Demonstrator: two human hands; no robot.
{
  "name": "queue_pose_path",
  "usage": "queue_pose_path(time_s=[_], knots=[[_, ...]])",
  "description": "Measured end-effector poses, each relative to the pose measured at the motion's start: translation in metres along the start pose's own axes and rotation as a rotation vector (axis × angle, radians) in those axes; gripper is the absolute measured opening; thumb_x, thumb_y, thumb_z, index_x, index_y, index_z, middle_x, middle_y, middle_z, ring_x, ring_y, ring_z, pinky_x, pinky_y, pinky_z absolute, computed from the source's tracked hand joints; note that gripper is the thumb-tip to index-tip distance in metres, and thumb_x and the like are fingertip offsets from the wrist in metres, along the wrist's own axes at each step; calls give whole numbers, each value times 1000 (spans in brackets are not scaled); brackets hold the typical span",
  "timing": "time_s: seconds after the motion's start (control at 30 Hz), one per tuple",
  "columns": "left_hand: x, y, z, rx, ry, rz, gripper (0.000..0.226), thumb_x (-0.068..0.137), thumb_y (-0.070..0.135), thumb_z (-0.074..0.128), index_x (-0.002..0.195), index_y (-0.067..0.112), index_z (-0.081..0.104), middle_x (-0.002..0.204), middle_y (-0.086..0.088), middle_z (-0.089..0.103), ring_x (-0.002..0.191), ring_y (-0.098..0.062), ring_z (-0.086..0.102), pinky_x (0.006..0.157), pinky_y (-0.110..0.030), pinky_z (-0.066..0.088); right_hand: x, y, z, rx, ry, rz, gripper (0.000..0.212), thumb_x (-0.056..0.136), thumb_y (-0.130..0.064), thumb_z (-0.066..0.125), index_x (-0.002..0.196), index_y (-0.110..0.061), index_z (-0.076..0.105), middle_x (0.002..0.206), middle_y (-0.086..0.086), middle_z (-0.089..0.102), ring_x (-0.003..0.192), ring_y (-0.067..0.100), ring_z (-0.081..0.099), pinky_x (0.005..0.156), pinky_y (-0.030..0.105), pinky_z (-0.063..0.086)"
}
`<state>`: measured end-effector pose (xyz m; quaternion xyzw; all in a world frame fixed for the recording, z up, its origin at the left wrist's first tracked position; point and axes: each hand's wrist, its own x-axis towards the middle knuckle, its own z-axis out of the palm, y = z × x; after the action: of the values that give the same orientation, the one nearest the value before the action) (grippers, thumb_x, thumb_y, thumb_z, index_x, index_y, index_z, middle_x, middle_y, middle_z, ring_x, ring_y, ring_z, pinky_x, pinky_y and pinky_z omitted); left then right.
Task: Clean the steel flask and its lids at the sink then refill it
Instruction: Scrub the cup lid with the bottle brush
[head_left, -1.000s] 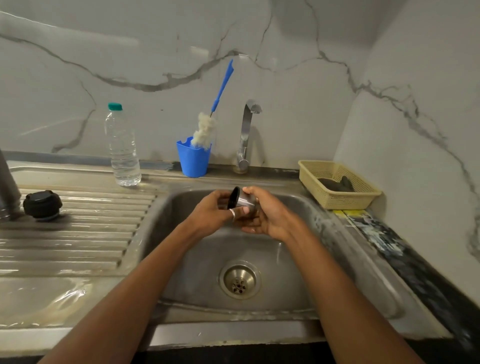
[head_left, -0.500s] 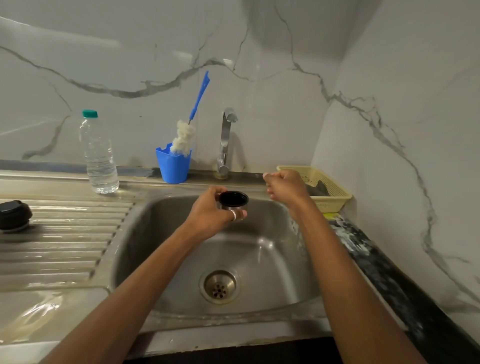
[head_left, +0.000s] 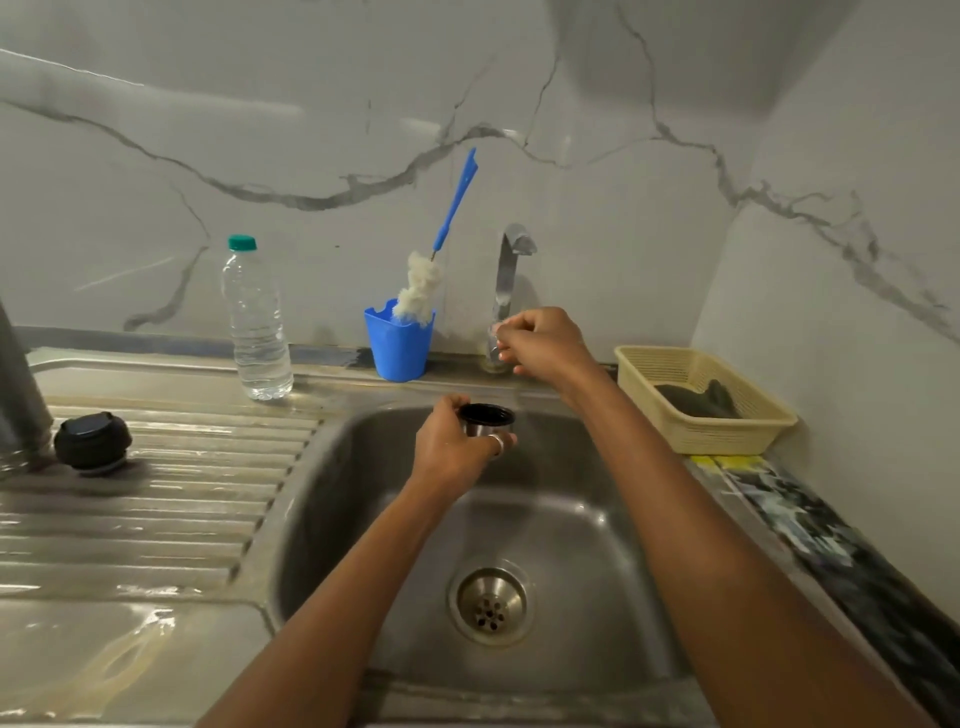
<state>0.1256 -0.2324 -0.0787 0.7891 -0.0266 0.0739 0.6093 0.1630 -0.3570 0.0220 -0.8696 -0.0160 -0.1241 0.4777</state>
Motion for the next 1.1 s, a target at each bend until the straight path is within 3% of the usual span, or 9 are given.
queue_pose_path(time_s=[0.13,0.33,0.4,0.5,0.63,0.77,0.9,0.97,1.1], knots=[[8,-4,4,8,7,8,68,81,24,86,137,17,47,109,11,53,94,-5,55,71,-14,41,27,-24,32,-7,-26,-70,20,97,-28,65,102,-9,69,97,11,73,92,25,72,87,46,60],[12,-9,7,73,3,19,51,77,16,84,119,19,55,111,3,62,89,-6,58,69,-17,43,67,-59,71,24,-62,-51,61,86,-43,78,131,-14,49,111,-1,56,91,18,68,84,39,61],[12,-10,7,59,2,25,50,77,18,84,118,19,56,112,2,64,91,-7,59,70,-16,44,80,-67,81,-4,-53,-68,53,89,-41,74,131,-17,52,114,0,61,89,21,69,86,40,61],[13,-12,5,42,11,23,52,75,20,86,118,19,57,114,2,64,98,-12,61,77,-20,47,94,-75,87,-71,21,-143,13,96,-32,61,98,-19,62,104,2,70,91,25,72,86,43,60],[14,-12,5,47,4,6,53,76,17,85,120,19,55,114,1,61,96,-11,58,74,-20,45,96,-95,69,-48,145,-199,24,95,-27,54,72,-21,54,91,4,72,84,29,71,83,46,59],[12,-10,7,69,-10,8,71,75,30,89,133,19,50,122,1,59,107,-16,60,86,-27,49,93,-117,44,-49,257,-268,24,95,-30,52,72,-21,50,98,6,73,87,31,72,83,44,58],[12,-10,9,83,-22,16,74,76,31,89,136,18,48,125,1,58,109,-17,59,85,-27,48,90,-132,30,-55,341,-321,32,100,-26,47,68,-22,48,83,0,69,79,26,72,80,43,59],[13,-11,9,84,-26,19,70,76,31,89,133,18,50,122,-1,60,106,-17,60,80,-24,48,90,-135,27,-43,380,-337,30,102,-25,46,73,-20,53,78,-4,66,73,20,71,77,40,60],[13,-12,8,65,-30,13,71,77,29,88,135,17,49,121,-1,59,105,-16,59,78,-22,46,90,-128,32,-86,399,-344,13,98,-21,51,93,-12,58,85,-2,65,82,21,69,80,38,58]])
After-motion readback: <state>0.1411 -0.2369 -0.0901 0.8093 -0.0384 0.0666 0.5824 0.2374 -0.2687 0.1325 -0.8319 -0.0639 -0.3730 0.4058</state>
